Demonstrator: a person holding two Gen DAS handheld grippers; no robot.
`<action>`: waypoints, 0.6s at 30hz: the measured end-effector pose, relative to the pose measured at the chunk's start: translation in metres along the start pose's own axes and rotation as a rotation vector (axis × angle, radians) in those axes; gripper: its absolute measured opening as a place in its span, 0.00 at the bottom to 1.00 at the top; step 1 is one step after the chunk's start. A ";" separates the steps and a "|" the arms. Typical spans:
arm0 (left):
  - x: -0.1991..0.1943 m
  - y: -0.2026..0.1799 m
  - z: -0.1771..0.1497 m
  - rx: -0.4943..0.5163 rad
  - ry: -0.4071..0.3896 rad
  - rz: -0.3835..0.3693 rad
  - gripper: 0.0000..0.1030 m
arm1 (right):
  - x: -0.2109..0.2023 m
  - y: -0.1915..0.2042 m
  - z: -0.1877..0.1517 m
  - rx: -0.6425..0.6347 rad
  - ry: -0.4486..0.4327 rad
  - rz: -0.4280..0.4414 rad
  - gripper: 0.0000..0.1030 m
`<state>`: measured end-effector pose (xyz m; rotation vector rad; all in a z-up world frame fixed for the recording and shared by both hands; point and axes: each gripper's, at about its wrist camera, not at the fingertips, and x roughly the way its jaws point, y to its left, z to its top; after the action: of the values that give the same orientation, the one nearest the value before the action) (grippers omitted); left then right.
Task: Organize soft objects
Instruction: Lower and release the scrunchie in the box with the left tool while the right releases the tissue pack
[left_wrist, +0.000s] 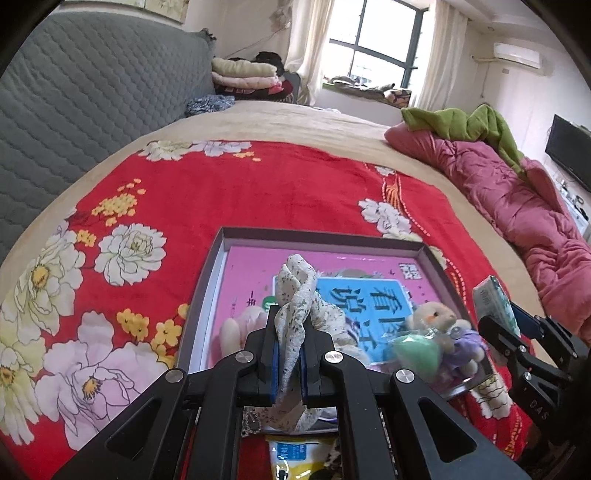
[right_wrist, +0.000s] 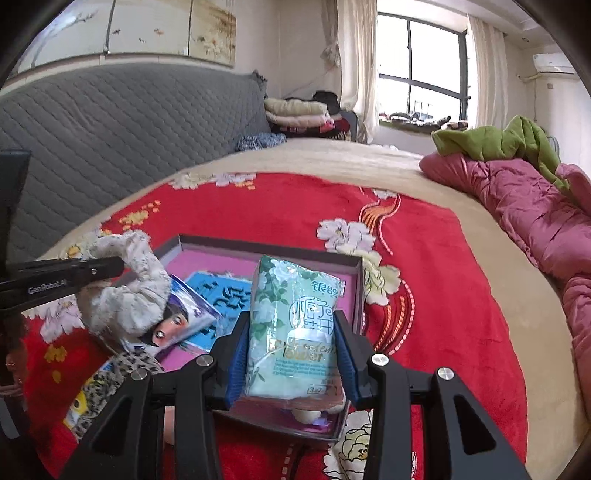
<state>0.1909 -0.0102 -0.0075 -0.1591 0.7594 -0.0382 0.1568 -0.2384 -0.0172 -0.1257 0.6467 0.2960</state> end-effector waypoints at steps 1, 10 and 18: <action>0.002 0.000 -0.002 0.000 0.003 0.005 0.07 | 0.003 0.000 -0.001 -0.002 0.010 -0.006 0.41; 0.015 0.006 -0.013 -0.009 0.039 -0.001 0.07 | 0.024 0.002 -0.010 -0.023 0.090 -0.011 0.41; 0.018 0.003 -0.019 0.002 0.052 -0.017 0.07 | 0.027 0.005 -0.013 -0.031 0.094 -0.015 0.44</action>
<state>0.1910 -0.0116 -0.0339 -0.1635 0.8100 -0.0595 0.1682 -0.2304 -0.0443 -0.1751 0.7337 0.2872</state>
